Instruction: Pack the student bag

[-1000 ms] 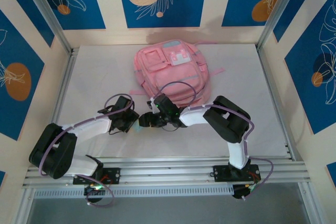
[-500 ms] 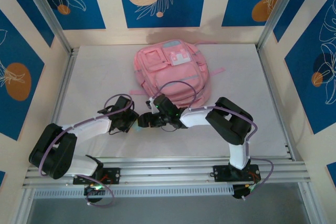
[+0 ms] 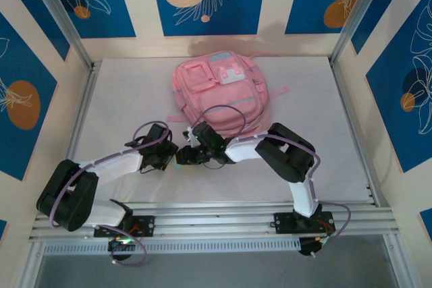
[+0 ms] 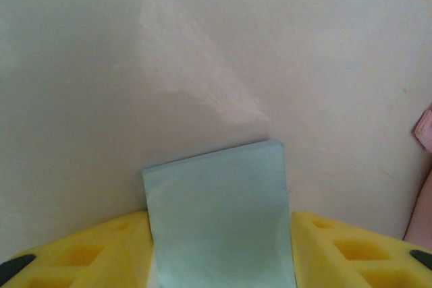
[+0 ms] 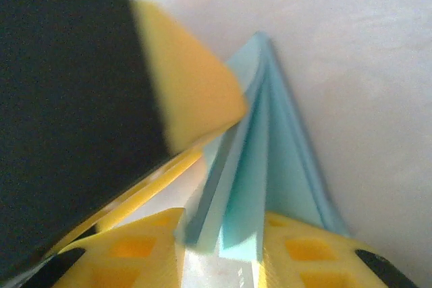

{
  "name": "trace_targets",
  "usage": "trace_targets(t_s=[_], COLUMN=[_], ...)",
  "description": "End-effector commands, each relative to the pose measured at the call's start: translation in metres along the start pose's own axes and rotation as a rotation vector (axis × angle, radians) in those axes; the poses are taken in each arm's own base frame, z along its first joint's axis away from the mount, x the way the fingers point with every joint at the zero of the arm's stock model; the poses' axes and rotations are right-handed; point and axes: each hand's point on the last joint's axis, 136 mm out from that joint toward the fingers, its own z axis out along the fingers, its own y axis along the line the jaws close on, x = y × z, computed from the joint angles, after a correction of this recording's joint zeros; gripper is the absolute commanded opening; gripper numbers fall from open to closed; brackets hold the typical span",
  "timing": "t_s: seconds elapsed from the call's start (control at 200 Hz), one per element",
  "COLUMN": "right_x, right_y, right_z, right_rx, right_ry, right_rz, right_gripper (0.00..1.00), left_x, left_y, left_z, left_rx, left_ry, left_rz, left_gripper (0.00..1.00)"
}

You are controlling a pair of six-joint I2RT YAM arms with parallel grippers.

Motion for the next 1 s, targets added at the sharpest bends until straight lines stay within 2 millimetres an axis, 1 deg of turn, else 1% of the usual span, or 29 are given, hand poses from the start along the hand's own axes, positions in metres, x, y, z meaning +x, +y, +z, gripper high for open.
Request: trace_targets(t_s=[0.0,0.04,0.065,0.115,0.165,0.21,0.275,0.305,0.32,0.415,0.5,0.56,0.635,0.71,0.76,0.885,0.995], right_x=[-0.022,-0.023,-0.023,-0.024,-0.024,-0.023,-0.024,-0.025,-0.025,-0.025,-0.026,-0.028,-0.032,-0.036,-0.038,-0.044,-0.051], right_y=[0.001,-0.001,-0.001,0.000,0.000,0.000,0.001,0.002,0.002,0.003,0.006,0.009,0.014,0.019,0.023,0.029,0.031], right_z=[0.002,0.002,0.001,0.000,-0.002,-0.004,-0.007,-0.009,-0.010,-0.020,-0.034,-0.046,-0.063,-0.082,-0.095,-0.128,-0.160], right_rx=[-0.002,-0.001,0.000,-0.008,-0.009,-0.008,-0.015,-0.022,-0.026,-0.044,-0.065,-0.084,-0.117,-0.153,-0.173,-0.193,-0.169], right_ry=[-0.072,-0.075,-0.079,-0.085,-0.090,-0.093,-0.095,-0.092,-0.091,-0.084,-0.078,-0.073,-0.071,-0.065,-0.062,-0.077,-0.119], right_rz=[0.010,0.015,0.016,0.012,0.010,0.012,0.011,0.015,0.016,0.022,0.021,0.020,0.020,0.022,0.022,0.013,0.001], right_gripper=[0.26,0.24,0.21,0.11,0.01,0.00,0.00,0.00,0.00,0.00,0.00,0.00,0.00,0.00,0.00,0.00,0.00], left_x=[0.018,0.018,0.018,0.017,0.016,0.014,0.009,0.004,0.002,-0.018,-0.036,-0.043,-0.046,-0.045,-0.040,-0.024,-0.014], left_y=[-0.006,-0.006,-0.007,-0.006,-0.007,-0.007,-0.009,-0.012,-0.013,-0.026,-0.041,-0.055,-0.072,-0.093,-0.111,-0.152,-0.178], left_z=[0.002,0.001,0.001,0.000,-0.002,-0.003,-0.006,-0.008,-0.009,-0.021,-0.032,-0.039,-0.046,-0.054,-0.062,-0.087,-0.101], left_rx=[0.049,0.050,0.051,0.051,0.053,0.051,0.056,0.061,0.063,0.091,0.143,0.199,0.269,0.359,0.450,0.674,0.771], left_ry=[0.087,0.087,0.086,0.083,0.074,0.065,0.043,0.028,0.021,-0.016,-0.054,-0.072,-0.066,-0.054,-0.042,0.012,0.060], left_rz=[-0.027,-0.027,-0.028,-0.027,-0.027,-0.023,0.005,0.027,0.038,0.109,0.193,0.266,0.341,0.413,0.458,0.543,0.632], left_gripper=[0.54,0.55,0.56,0.58,0.63,0.72,0.89,0.98,1.00,1.00,1.00,1.00,1.00,1.00,1.00,0.93,0.89])
